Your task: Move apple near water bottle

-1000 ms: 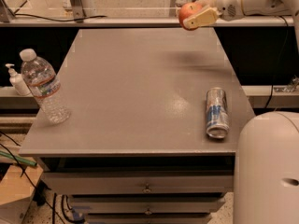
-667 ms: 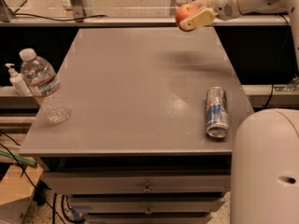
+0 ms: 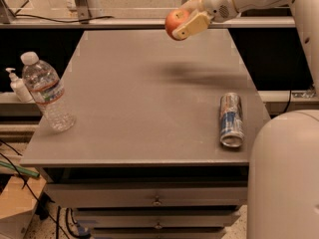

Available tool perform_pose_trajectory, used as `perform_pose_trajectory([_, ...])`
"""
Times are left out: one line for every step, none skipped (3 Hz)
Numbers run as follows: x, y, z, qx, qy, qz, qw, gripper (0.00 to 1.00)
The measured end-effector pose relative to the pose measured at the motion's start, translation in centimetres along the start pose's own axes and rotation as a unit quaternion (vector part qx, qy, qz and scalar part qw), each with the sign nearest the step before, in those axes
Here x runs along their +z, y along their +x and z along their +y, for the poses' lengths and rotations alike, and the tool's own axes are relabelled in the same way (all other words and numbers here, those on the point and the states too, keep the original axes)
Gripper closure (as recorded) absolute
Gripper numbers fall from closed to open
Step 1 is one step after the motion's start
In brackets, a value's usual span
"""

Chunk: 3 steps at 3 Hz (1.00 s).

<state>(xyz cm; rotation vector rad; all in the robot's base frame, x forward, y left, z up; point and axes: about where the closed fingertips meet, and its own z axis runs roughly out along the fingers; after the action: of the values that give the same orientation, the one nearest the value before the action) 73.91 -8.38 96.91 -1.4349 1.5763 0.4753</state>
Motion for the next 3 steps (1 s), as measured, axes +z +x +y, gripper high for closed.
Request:
perform_pose_trajectory([2.5,-2.2,4.1,-0.020,-0.040,-0.014,0.9989,1.00])
perform_pose_trajectory([4.3,-4.6,8.6,-0.027,-0.064,-0.061,0.9957,1.00])
perform_pose_trajectory([7.6,-3.6,12.2,-0.011,-0.109,-0.063,0.9920,1.00])
